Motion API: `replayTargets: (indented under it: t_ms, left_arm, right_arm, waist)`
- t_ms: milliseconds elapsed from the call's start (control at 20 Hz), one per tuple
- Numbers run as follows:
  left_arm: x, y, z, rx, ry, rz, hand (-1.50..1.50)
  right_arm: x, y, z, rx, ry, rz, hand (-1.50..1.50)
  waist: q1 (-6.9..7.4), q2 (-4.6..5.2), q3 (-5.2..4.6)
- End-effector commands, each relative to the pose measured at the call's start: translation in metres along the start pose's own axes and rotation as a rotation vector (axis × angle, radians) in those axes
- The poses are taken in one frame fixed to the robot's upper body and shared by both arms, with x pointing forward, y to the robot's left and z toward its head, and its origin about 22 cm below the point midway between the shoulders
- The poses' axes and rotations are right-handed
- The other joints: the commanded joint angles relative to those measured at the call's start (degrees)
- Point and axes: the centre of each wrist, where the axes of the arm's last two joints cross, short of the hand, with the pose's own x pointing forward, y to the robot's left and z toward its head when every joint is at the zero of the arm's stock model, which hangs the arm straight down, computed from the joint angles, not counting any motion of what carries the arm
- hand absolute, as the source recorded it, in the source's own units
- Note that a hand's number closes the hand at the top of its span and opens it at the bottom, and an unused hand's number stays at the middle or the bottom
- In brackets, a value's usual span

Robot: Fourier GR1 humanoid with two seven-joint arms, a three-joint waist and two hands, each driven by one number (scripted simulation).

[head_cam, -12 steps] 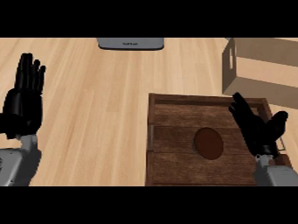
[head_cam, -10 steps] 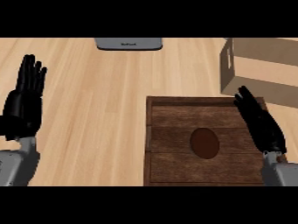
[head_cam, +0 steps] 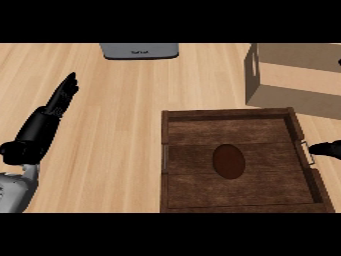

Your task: Pick the cupcake from the tray and place it in the cardboard box

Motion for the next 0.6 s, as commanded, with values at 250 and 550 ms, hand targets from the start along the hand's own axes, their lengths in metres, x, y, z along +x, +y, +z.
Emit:
replayTargets:
  t_ms: [250, 550]
  left_arm:
    - [-0.006, 0.001, -0.004, -0.090, -0.001, -0.032, 0.00]
    - [0.009, 0.005, -0.011, -0.092, -0.002, -0.043, 0.00]
  right_arm:
    - [0.028, -0.023, 0.018, 0.254, -0.235, 0.356, -1.50]
    - [0.056, 0.004, 0.019, 0.473, -0.099, 0.605, -1.50]
  waist:
    - [0.91, 0.40, 0.02]
    - [1.43, 0.31, -0.06]
